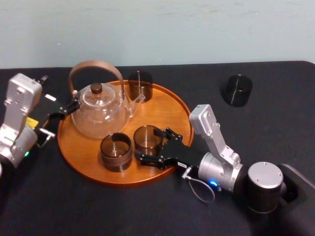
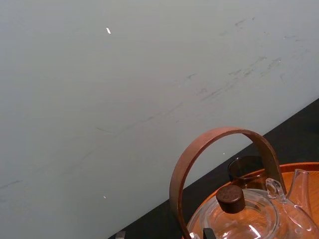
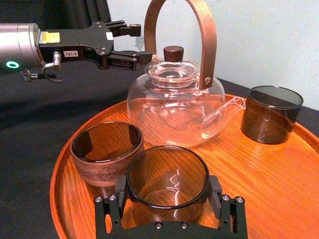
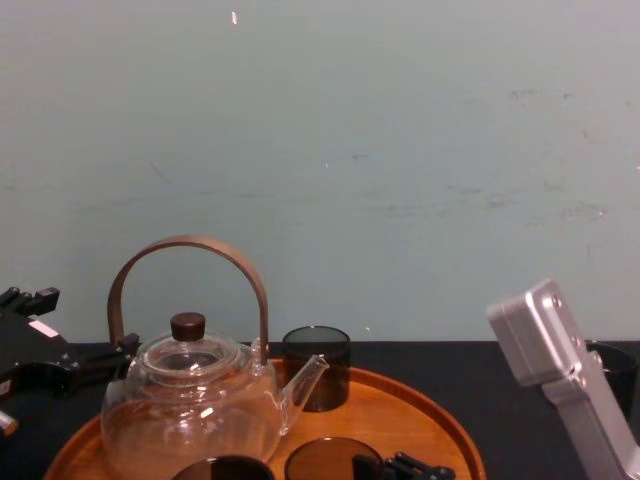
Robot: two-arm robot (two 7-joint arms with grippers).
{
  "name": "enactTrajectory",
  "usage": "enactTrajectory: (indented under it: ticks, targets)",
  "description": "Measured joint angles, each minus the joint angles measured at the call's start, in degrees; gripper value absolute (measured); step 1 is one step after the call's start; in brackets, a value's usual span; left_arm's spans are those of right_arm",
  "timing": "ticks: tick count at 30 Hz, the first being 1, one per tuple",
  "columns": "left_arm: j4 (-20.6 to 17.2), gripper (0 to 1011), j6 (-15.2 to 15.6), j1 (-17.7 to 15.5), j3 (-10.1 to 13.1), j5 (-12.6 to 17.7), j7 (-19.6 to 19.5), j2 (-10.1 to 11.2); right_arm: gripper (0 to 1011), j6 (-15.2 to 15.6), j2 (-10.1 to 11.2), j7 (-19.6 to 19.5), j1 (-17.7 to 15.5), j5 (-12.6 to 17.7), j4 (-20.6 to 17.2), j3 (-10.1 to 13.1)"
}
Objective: Pick up the glass from the table and place it on the tray.
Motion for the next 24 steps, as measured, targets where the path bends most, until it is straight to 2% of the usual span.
enactTrajectory:
  ticks: [12, 24]
  targets:
    - [0.0, 1010, 0.0, 0.0, 0.0, 0.0, 0.0, 0.0, 1002, 0.2, 0.9, 0.1, -0.8, 0.6, -1.8, 0.2]
    - [0.0, 1010, 0.0, 0.0, 0.0, 0.0, 0.0, 0.0, 1002, 2.2, 3.5, -0.5, -3.4, 1.0, -6.0, 0.7]
